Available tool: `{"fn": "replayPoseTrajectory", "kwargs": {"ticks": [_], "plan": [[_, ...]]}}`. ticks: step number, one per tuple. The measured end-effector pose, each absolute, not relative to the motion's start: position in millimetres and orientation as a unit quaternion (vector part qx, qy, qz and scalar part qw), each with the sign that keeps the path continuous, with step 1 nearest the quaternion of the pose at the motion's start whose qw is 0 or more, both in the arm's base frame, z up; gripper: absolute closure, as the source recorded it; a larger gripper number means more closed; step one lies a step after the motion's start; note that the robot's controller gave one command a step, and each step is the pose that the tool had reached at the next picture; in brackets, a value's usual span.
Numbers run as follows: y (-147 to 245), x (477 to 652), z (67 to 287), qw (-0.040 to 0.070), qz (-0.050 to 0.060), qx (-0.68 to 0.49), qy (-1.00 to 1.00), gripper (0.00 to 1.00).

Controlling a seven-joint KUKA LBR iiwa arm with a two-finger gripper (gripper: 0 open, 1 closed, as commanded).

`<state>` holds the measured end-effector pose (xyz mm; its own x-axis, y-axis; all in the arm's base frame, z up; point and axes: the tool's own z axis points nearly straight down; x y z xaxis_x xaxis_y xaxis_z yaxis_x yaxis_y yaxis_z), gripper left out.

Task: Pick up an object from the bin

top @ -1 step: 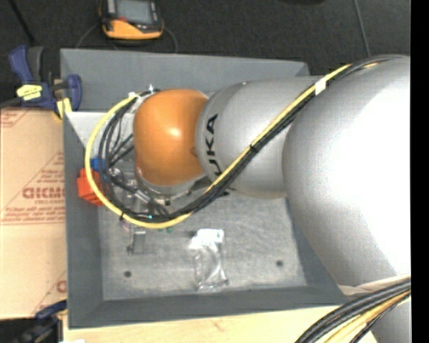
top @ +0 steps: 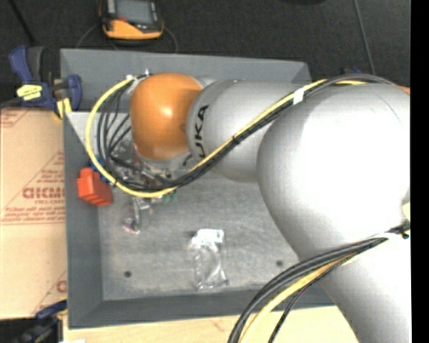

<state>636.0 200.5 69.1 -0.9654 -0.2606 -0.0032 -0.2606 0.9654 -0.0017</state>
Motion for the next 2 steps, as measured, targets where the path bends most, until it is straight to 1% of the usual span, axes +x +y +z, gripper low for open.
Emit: {"fn": "replayPoseTrajectory", "kwargs": {"ticks": [1, 2], "plan": [[203.0, 636.0, 71.7, 0.003, 0.002, -0.130, 0.991, 1.00], [205.1, 610.5, 232.0, 0.005, -0.001, -0.416, 0.910, 1.00]]}}
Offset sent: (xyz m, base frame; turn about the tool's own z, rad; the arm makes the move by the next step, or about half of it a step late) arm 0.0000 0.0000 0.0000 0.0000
